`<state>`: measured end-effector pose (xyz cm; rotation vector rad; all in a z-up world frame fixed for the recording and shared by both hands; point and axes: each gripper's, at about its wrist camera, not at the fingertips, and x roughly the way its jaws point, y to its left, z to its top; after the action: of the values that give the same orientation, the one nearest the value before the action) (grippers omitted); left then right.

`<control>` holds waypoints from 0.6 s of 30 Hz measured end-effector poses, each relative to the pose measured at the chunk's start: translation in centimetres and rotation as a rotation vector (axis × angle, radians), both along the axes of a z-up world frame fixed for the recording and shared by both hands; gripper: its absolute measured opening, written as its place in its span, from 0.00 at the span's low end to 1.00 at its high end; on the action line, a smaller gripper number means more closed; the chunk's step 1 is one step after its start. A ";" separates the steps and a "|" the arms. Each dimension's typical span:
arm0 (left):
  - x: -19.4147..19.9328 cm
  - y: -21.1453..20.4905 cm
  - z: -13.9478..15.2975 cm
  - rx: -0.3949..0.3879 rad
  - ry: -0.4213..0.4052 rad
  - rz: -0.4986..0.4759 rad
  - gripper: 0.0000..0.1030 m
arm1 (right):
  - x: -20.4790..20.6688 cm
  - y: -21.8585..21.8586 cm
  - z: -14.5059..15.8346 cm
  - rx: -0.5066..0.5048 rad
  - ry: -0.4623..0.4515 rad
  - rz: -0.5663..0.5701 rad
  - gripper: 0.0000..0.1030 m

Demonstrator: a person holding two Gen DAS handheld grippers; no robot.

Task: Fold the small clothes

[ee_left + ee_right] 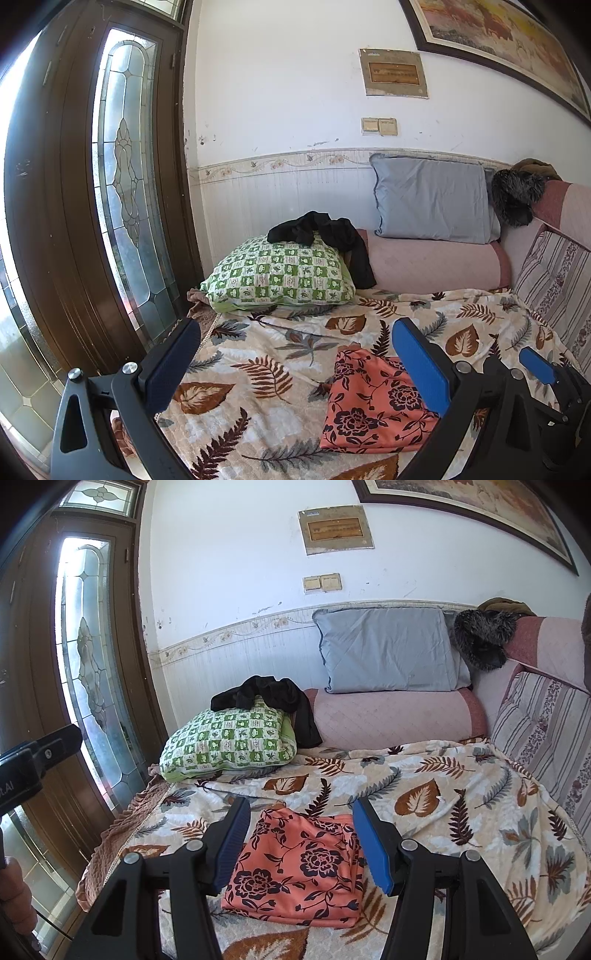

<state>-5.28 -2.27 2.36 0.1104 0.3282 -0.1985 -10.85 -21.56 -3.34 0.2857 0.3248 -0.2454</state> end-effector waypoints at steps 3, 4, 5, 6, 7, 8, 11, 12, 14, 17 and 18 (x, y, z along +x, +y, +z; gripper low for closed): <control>0.0 0.0 0.0 0.001 0.000 -0.001 1.00 | 0.1 0.0 -0.1 0.002 0.005 -0.001 0.60; 0.0 0.0 0.0 0.002 0.000 0.000 1.00 | 0.1 -0.1 -0.1 0.003 0.006 -0.002 0.60; 0.0 0.0 0.0 0.003 -0.001 0.000 1.00 | 0.2 -0.1 -0.2 0.004 0.007 -0.002 0.60; 0.1 0.0 0.0 0.001 0.000 -0.001 1.00 | 0.2 -0.1 -0.2 0.006 0.008 -0.002 0.60; 0.1 0.0 0.0 0.000 0.001 -0.001 1.00 | 0.2 -0.1 -0.3 0.007 0.008 -0.003 0.60; 0.1 -0.1 0.0 0.001 0.003 -0.002 1.00 | 0.3 -0.1 -0.3 0.006 0.008 -0.003 0.60; 0.3 0.0 -0.2 0.001 0.006 -0.005 1.00 | 0.3 -0.1 -0.3 0.006 0.009 -0.002 0.60; 0.3 0.0 -0.2 0.001 0.006 -0.003 1.00 | 0.3 -0.1 -0.3 0.006 0.010 -0.001 0.60; 0.6 0.0 -0.4 -0.001 0.010 -0.004 1.00 | 0.6 -0.2 -0.4 0.006 0.013 0.001 0.60; 1.0 -0.2 -0.7 -0.001 0.018 -0.006 1.00 | 1.1 -0.3 -0.6 0.008 0.021 0.002 0.60; 1.3 -0.2 -0.7 0.001 0.021 -0.010 1.00 | 1.2 -0.3 -0.7 0.008 0.023 0.003 0.60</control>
<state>-3.96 -2.42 1.65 0.1108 0.3482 -0.2094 -9.61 -21.81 -4.00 0.2908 0.3486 -0.2448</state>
